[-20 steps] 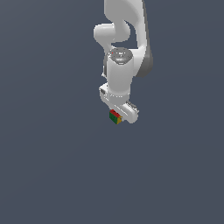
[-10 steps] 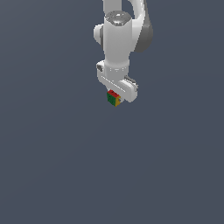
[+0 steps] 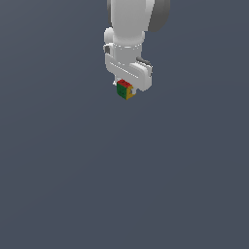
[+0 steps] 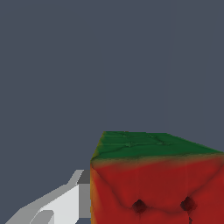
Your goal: Pick up the object and move it to a goal position.
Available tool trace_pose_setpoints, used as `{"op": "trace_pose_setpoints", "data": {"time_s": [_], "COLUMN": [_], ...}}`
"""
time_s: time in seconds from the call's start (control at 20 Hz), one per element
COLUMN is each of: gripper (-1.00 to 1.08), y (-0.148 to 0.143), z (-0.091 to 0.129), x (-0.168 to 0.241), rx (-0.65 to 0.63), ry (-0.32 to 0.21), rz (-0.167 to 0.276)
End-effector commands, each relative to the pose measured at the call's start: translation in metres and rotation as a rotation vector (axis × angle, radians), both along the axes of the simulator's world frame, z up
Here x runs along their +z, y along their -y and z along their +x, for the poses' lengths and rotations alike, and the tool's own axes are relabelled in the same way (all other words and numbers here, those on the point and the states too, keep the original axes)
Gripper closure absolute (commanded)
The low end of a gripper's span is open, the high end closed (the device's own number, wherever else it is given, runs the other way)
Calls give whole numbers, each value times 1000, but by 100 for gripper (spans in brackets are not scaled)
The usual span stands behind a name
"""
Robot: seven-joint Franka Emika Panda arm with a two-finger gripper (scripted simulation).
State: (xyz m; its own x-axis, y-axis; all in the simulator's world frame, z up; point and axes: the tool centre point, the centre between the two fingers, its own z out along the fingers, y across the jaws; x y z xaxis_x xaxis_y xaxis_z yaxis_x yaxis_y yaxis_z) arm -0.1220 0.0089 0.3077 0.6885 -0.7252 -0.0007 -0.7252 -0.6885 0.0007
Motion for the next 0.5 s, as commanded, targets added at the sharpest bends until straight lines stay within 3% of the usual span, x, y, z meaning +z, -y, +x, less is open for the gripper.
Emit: {"op": "trace_pose_setpoints", "data": {"time_s": [0.0,0.45], "gripper": [108,108], "y": [1,3], "z": [-7,-17], "x": [12,31], "rx": [0,0], "ry": [1,1], "rz": [0,0]}}
